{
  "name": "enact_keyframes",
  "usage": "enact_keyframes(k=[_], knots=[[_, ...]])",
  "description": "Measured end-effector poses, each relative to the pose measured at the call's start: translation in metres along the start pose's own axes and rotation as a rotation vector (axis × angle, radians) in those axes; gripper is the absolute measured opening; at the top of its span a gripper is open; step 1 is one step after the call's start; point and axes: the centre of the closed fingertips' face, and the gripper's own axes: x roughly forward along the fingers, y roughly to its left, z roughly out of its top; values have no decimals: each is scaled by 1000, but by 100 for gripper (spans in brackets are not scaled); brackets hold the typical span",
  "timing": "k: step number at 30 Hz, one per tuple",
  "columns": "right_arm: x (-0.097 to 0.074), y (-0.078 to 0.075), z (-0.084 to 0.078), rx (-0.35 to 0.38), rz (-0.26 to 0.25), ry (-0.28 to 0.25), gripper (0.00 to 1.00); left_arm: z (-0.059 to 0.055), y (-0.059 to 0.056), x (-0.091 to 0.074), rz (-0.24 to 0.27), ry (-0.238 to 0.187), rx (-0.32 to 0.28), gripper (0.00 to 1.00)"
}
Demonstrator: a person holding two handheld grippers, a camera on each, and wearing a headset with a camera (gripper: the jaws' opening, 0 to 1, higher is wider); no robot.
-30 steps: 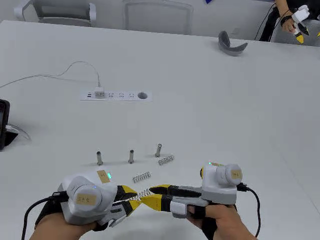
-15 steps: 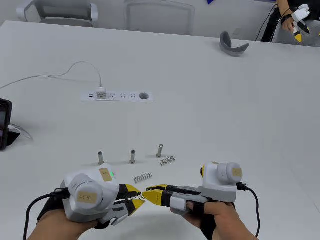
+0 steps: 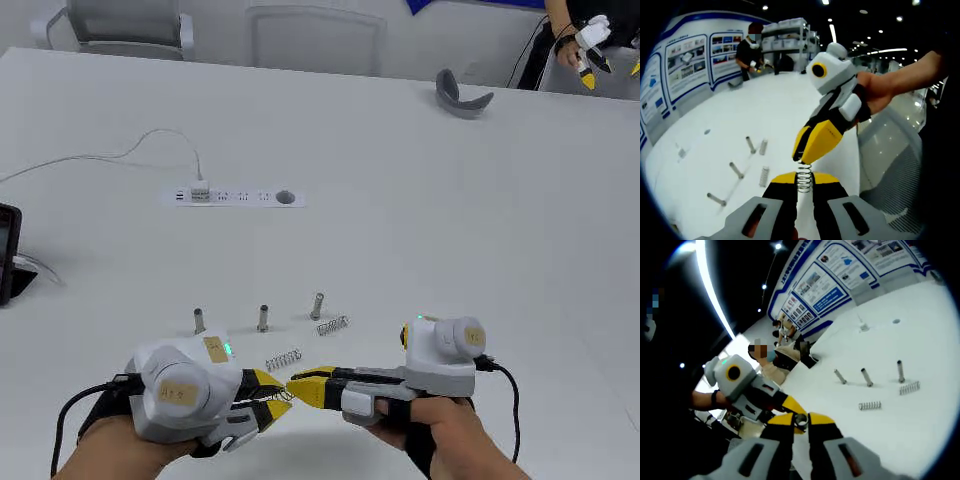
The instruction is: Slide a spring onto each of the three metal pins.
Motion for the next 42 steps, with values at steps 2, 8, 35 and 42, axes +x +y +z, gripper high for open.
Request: enact_keyframes(k=[2,8,35,42], knots=[[0,1,1,-51,-8,37,12,1,0,1,-3,0,6,10],[0,6,3,-215,9,180,12,7,0,3,-18,-10,13,10],[10,18,-17,-688,165,615,12,4,-5,-4,-80,-16,65,10],[12,18,-18,-698,169,623,12,0,-4,-7,-81,-32,31,10]])
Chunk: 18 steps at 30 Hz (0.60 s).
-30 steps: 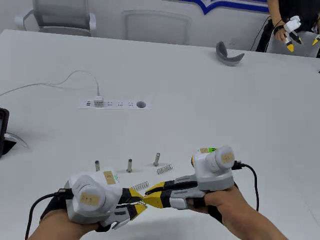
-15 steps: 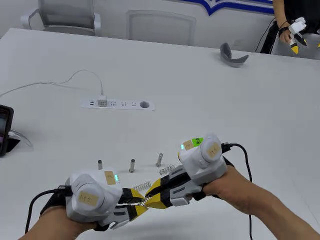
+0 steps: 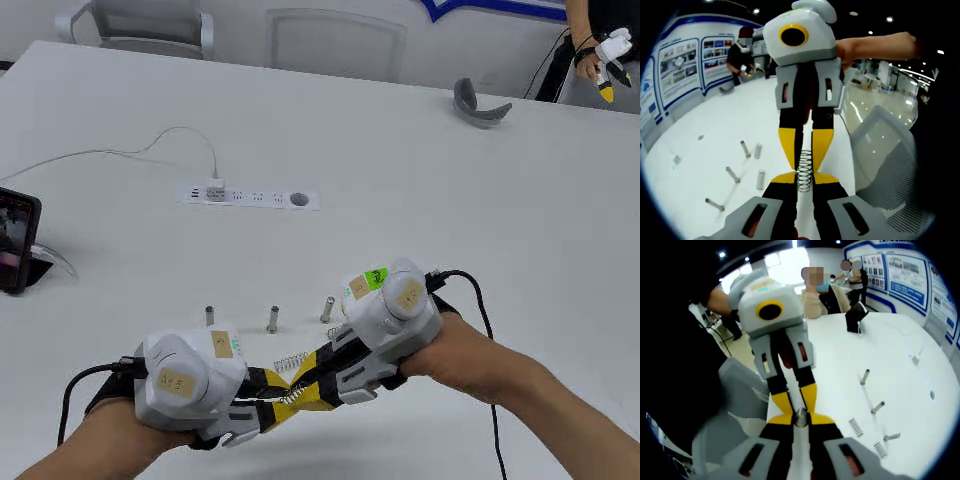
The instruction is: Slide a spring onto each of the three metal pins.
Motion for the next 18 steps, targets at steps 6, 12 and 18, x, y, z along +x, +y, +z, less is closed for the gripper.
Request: enact_keyframes(k=[6,12,18], knots=[[4,-3,2,-8,-7,12,12,-3,4,-3,36,-16,-36,13],[10,-5,2,-15,-11,36,12,-14,12,-13,88,-17,-85,18],[14,-8,4,-7,-12,35,12,-30,22,-30,149,-23,-151,24]])
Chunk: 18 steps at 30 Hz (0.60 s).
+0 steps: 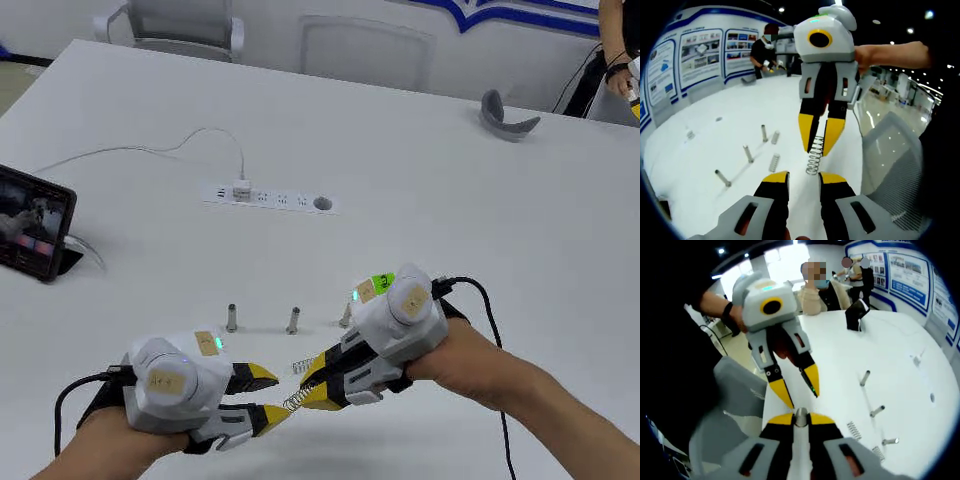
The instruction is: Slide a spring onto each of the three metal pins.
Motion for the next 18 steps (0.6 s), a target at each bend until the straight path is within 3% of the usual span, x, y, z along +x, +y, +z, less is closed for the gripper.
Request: enact_keyframes(k=[6,18], knots=[[6,-3,-1,14,-11,-4,12,-9,12,-16,57,-4,-36,25],[16,-13,-8,29,-26,42,12,-25,39,-43,172,-15,-108,29]])
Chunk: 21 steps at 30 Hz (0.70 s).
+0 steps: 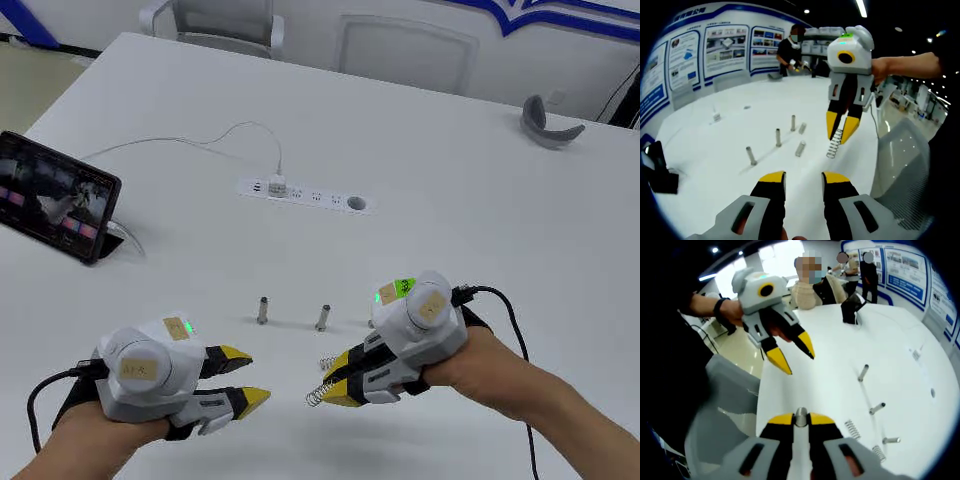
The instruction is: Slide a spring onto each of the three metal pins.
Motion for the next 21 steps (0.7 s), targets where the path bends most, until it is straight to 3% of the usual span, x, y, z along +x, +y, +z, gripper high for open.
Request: enact_keyframes(k=[21], knots=[[12,-38,6,31,-40,53,12,-17,41,-25,146,0,-112,49]])
